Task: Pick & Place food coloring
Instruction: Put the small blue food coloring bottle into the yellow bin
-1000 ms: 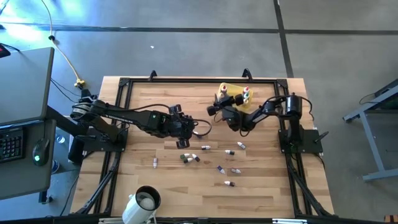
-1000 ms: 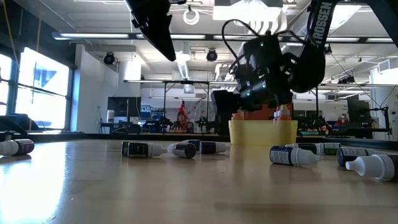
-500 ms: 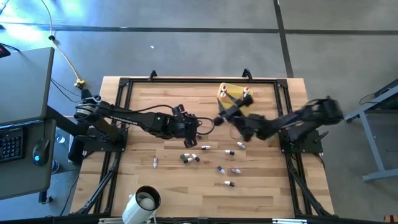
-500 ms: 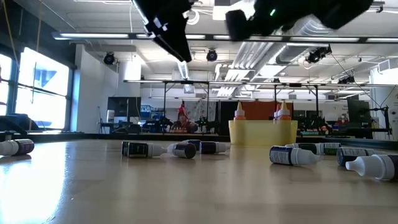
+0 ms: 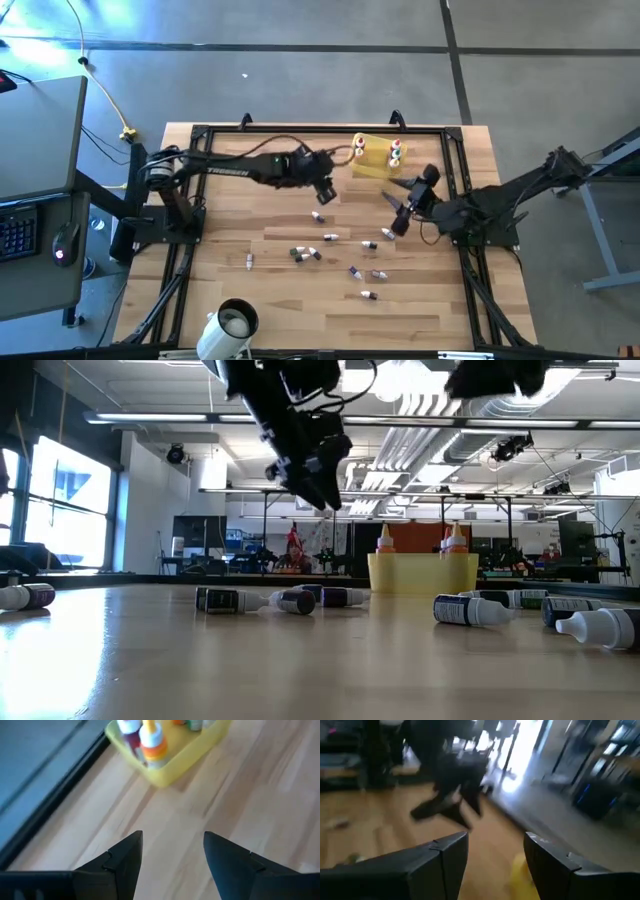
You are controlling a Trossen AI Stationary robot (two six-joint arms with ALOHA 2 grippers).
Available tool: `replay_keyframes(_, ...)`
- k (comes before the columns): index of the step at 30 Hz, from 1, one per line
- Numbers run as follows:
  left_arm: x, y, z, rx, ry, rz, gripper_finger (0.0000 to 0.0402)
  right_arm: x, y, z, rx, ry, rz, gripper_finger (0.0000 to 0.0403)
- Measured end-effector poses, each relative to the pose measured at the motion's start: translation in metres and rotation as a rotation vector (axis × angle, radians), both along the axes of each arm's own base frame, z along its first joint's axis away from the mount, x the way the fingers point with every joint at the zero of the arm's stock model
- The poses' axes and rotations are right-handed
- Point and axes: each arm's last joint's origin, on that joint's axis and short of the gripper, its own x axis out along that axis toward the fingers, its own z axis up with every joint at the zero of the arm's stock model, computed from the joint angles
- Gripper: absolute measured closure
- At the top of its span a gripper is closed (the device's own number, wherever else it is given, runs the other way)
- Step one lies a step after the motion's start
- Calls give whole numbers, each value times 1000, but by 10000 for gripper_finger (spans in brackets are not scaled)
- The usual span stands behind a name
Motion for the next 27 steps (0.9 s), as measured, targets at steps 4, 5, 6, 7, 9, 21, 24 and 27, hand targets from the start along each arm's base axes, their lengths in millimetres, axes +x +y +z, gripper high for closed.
replay_keyframes(4,12,17,-12,-57,-60,-84,195,-7,-9,-20,79,127,-63,218)
replay_keyframes(5,15,20,-14,-53,-65,-113,195,-7,-12,-23,81,146,-83,218)
replay_keyframes(6,17,22,-15,-34,-76,-141,195,-7,-14,-28,82,158,-97,218)
replay_keyframes(7,21,24,-16,-2,-89,-164,195,-6,-15,-34,83,173,-102,218)
replay_keyframes(9,26,29,-22,57,-79,-195,195,-4,-19,-45,73,206,-104,218)
replay_keyframes(21,48,69,-48,140,-278,-91,195,4,-33,-41,80,132,-124,218)
replay_keyframes(24,50,80,-59,145,-295,-78,195,4,-33,-40,67,139,-116,218)
replay_keyframes(27,54,88,-68,160,-333,-89,195,4,-33,-39,54,140,-105,218)
